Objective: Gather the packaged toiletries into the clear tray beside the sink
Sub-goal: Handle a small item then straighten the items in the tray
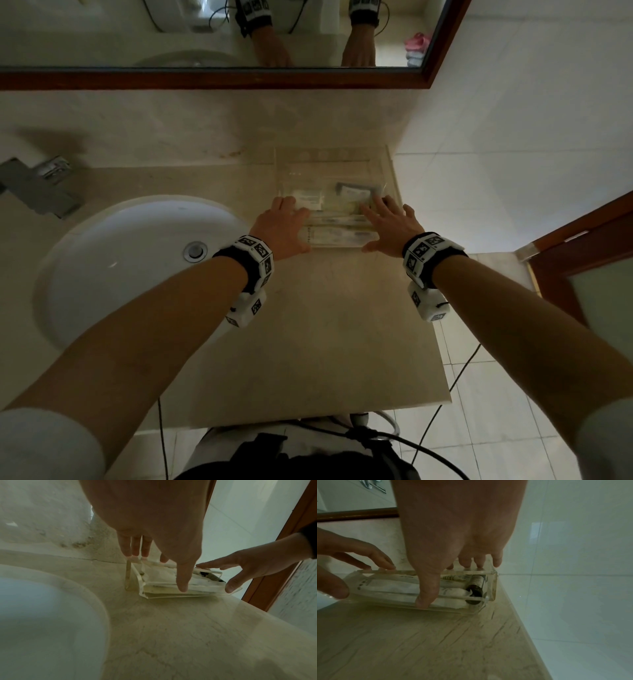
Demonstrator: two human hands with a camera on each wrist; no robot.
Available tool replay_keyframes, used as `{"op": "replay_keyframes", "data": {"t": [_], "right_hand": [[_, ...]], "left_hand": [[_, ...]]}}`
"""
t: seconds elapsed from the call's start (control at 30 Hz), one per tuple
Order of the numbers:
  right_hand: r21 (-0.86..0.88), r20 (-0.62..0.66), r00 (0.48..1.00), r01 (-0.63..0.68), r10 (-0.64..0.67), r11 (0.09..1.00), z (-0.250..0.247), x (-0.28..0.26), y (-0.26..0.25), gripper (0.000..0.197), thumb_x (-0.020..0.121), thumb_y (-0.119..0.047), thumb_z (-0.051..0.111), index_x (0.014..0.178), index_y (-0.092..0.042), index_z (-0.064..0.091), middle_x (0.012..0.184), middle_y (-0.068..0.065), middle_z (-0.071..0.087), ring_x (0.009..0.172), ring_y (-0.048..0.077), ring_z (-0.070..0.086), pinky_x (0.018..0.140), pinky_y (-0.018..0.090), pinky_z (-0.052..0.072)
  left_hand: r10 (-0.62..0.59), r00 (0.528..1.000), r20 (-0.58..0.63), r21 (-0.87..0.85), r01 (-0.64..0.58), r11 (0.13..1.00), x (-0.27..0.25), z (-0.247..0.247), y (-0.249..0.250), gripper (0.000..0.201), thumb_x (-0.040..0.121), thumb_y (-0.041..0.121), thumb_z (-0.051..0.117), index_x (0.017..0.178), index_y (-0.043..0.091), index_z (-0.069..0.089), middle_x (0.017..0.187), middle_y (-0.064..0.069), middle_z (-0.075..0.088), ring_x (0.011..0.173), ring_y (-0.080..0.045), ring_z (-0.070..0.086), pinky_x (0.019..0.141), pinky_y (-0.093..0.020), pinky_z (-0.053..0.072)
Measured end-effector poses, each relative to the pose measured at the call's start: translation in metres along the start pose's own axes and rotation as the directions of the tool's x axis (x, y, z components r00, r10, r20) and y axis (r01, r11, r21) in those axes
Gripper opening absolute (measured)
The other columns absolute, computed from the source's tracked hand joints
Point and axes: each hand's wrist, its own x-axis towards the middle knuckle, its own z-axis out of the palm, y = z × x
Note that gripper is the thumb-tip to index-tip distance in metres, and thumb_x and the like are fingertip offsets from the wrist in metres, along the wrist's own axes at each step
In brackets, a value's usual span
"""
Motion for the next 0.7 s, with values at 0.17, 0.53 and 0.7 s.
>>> {"op": "replay_keyframes", "data": {"t": [0.17, 0.53, 0.7], "right_hand": [[0.051, -0.019, 1.000, 0.002, -0.001, 0.999, -0.001, 0.005, 0.001, 0.090, 0.084, -0.048, 0.064, 0.152, -0.029, 0.009, 0.161, 0.005, 0.000, 0.148, 0.029, 0.005, 0.111, 0.053, 0.032], [0.101, -0.119, 0.990, -0.069, 0.081, 0.992, 0.010, 0.004, -0.012, 0.072, 0.093, -0.036, 0.055, 0.152, -0.023, 0.014, 0.161, 0.008, 0.008, 0.148, 0.032, 0.005, 0.115, 0.052, 0.020], [0.063, -0.173, 0.980, -0.091, 0.101, 0.994, 0.011, 0.006, -0.018, 0.061, 0.093, -0.031, 0.054, 0.147, -0.021, 0.026, 0.157, 0.012, 0.020, 0.144, 0.033, 0.017, 0.111, 0.054, 0.029]], "left_hand": [[-0.029, 0.999, -0.030, 0.017, 0.030, 0.999, 0.004, 0.002, 0.003, 0.068, 0.080, 0.055, 0.060, 0.135, 0.023, 0.037, 0.143, -0.011, 0.028, 0.131, -0.030, 0.027, 0.091, -0.045, 0.045], [-0.022, 0.997, -0.069, 0.118, 0.030, 0.993, 0.007, -0.005, 0.010, 0.052, 0.091, 0.044, 0.051, 0.133, 0.018, 0.036, 0.132, -0.016, 0.039, 0.119, -0.031, 0.037, 0.080, -0.041, 0.046], [-0.034, 0.995, -0.097, 0.146, 0.048, 0.988, 0.010, -0.006, 0.011, 0.053, 0.093, 0.042, 0.049, 0.136, 0.017, 0.031, 0.131, -0.016, 0.040, 0.117, -0.031, 0.040, 0.075, -0.037, 0.044]]}}
